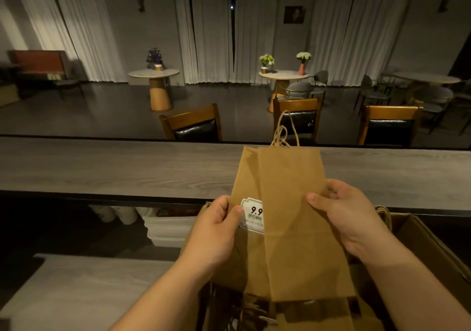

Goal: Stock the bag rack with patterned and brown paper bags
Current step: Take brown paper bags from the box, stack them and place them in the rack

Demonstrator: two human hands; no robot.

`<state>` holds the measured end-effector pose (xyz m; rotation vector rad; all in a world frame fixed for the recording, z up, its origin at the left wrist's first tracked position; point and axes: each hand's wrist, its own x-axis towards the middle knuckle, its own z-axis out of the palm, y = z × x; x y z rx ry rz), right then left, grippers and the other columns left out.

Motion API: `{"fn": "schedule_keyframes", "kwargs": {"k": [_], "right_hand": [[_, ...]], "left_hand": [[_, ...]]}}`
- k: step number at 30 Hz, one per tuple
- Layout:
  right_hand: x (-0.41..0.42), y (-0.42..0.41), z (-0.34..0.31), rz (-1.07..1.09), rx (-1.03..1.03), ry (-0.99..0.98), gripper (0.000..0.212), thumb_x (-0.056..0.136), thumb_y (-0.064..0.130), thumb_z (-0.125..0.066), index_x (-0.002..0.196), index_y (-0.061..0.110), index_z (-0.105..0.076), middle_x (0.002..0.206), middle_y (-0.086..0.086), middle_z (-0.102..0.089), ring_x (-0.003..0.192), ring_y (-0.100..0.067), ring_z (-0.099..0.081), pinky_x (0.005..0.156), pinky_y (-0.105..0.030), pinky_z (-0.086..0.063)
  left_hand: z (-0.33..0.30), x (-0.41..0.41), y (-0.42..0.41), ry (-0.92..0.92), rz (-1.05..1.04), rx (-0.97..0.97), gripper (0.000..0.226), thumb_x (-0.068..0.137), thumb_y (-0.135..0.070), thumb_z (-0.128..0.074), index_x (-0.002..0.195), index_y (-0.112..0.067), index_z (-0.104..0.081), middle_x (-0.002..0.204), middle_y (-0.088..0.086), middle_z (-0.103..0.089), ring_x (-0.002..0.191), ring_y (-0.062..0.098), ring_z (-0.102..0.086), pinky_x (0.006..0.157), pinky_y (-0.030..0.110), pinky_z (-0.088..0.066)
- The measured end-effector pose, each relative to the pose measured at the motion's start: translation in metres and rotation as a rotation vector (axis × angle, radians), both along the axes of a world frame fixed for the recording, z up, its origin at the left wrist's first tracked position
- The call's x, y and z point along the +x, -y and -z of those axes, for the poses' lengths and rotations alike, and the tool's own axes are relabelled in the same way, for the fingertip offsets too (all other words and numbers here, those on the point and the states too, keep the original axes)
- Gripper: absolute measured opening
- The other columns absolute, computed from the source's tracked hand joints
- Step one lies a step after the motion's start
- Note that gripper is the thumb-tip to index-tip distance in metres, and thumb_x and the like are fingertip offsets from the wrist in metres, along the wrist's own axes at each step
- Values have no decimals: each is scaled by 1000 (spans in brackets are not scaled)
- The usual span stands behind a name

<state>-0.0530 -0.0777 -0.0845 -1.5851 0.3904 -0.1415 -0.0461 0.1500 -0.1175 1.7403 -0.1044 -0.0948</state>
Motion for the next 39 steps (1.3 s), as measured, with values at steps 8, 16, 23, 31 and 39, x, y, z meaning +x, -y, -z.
{"fn": "schedule_keyframes", "kwargs": {"k": [8, 16, 23, 31, 39], "right_hand": [[-14, 16, -22, 64, -361, 18, 7, 99, 18, -59, 97, 18, -65, 86, -9, -65, 79, -26, -62, 66, -38, -46], [-26, -15, -24, 65, -681, 124, 13, 101, 27, -64, 110, 35, -57, 92, 13, -64, 76, -4, -64, 58, -17, -43], [-28, -55, -2, -566, -144, 69, 42, 88, 57, -67, 127, 39, -65, 126, 14, -71, 122, -7, -65, 109, -41, -51], [-10, -21, 22, -484, -849, -153, 11, 104, 26, -57, 99, 33, -63, 88, 8, -67, 80, -8, -65, 62, -22, -45], [-28, -92, 79, -1365, -1312, -269, 29, 97, 44, -70, 85, 20, -59, 77, 5, -58, 66, -9, -55, 56, -24, -45]], "left_hand": [[0, 0, 2, 78, -103, 152, 14, 106, -31, -52, 117, -39, -54, 95, -16, -78, 84, 0, -74, 77, 40, -63], [-6, -6, 2, 144, -6, 192, 43, 106, -25, -48, 129, -62, -53, 127, -19, -66, 103, -5, -65, 85, 25, -58], [-10, -11, 3, 153, 105, 137, 62, 88, -37, -77, 143, -43, -48, 126, -21, -66, 115, 1, -64, 104, 48, -53], [-6, -7, 3, 440, -228, 274, 114, 98, -9, -65, 139, -77, 17, 121, -48, -29, 110, -20, -40, 99, 5, -34], [4, 2, 2, 459, -109, 506, 46, 101, -5, -57, 128, -43, -66, 135, -11, -52, 117, -6, -42, 83, -11, -26]]}}
